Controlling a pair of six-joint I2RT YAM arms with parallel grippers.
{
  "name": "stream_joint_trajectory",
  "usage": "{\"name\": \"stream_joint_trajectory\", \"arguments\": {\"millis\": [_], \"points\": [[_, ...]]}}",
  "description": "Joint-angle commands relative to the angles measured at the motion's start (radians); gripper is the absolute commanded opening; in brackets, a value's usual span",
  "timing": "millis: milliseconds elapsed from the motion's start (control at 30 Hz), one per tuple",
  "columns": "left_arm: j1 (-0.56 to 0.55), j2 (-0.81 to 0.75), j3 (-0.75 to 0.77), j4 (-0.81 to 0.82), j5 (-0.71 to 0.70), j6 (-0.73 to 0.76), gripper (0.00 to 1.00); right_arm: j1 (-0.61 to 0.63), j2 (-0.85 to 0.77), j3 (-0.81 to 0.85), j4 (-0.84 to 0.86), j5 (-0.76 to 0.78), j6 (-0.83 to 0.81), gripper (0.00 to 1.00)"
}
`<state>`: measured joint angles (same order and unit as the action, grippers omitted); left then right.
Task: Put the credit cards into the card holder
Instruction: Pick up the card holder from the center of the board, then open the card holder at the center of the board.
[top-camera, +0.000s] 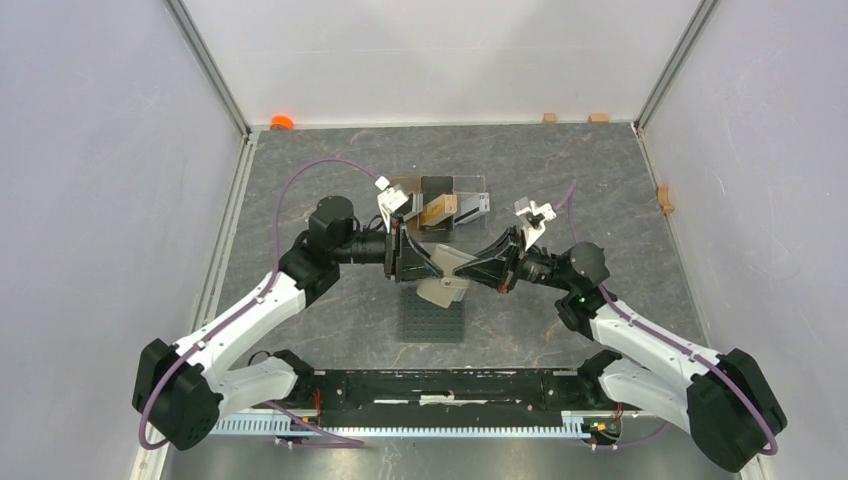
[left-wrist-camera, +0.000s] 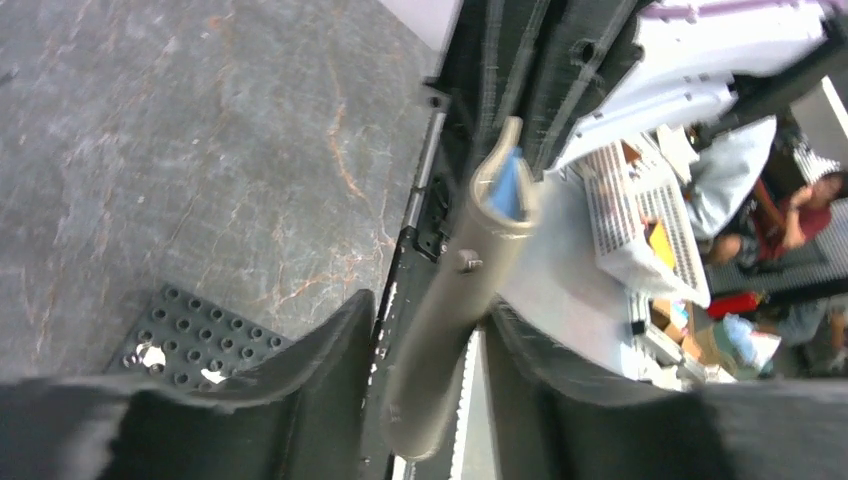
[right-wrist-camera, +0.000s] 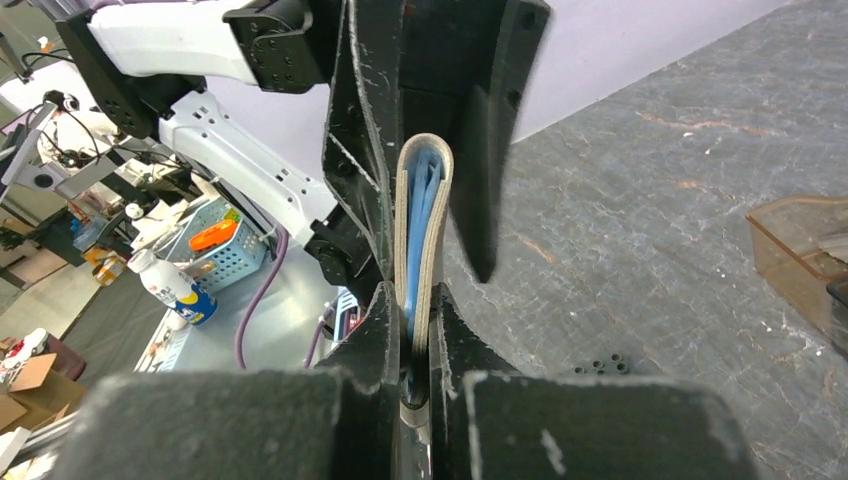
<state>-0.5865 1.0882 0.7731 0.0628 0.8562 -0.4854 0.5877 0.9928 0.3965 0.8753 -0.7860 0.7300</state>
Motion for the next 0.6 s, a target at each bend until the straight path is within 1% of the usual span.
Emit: {"name": "stream_joint_trajectory", "arguments": {"millis": [0, 33, 67, 100, 133, 200, 233, 300, 400, 467, 567], "points": [[0.003, -0.004, 0.006, 0.124, 0.06, -0.074, 0.33, 0.014, 0.021, 0.039, 0.033, -0.056, -0.015, 0.07], [0.006, -0.004, 0.009, 0.109, 0.054, -0.065, 0.2, 0.015, 0.021, 0.047, -0.008, -0.052, -0.037, 0.15], [0.008, -0.004, 0.016, 0.086, 0.041, -0.053, 0.11, 0.014, 0.017, 0.061, -0.059, -0.044, -0.075, 0.24], [0.01, -0.005, 0.02, 0.067, 0.031, -0.04, 0.03, 0.014, 0.008, 0.079, -0.139, -0.029, -0.12, 0.38], [0.013, -0.003, 0.026, 0.044, 0.018, -0.028, 0.02, 0.014, -0.006, 0.109, -0.225, -0.01, -0.187, 0.53], [0.016, 0.006, 0.04, -0.011, -0.011, 0.002, 0.02, 0.014, -0.035, 0.179, -0.463, 0.089, -0.325, 0.71], [0.015, 0.015, 0.053, -0.052, -0.029, 0.02, 0.02, 0.014, -0.046, 0.22, -0.587, 0.143, -0.386, 0.75], [0.016, 0.045, 0.086, -0.152, -0.061, 0.061, 0.02, 0.014, -0.073, 0.277, -0.749, 0.234, -0.493, 0.8], [0.017, 0.103, 0.124, -0.25, -0.067, 0.091, 0.02, 0.014, -0.117, 0.306, -0.845, 0.296, -0.549, 0.85], [0.017, 0.139, 0.144, -0.289, -0.039, 0.098, 0.02, 0.014, -0.129, 0.314, -0.865, 0.261, -0.572, 0.84], [0.017, 0.17, 0.149, -0.292, 0.021, 0.089, 0.02, 0.016, -0.09, 0.329, -0.873, 0.099, -0.557, 0.77]]}}
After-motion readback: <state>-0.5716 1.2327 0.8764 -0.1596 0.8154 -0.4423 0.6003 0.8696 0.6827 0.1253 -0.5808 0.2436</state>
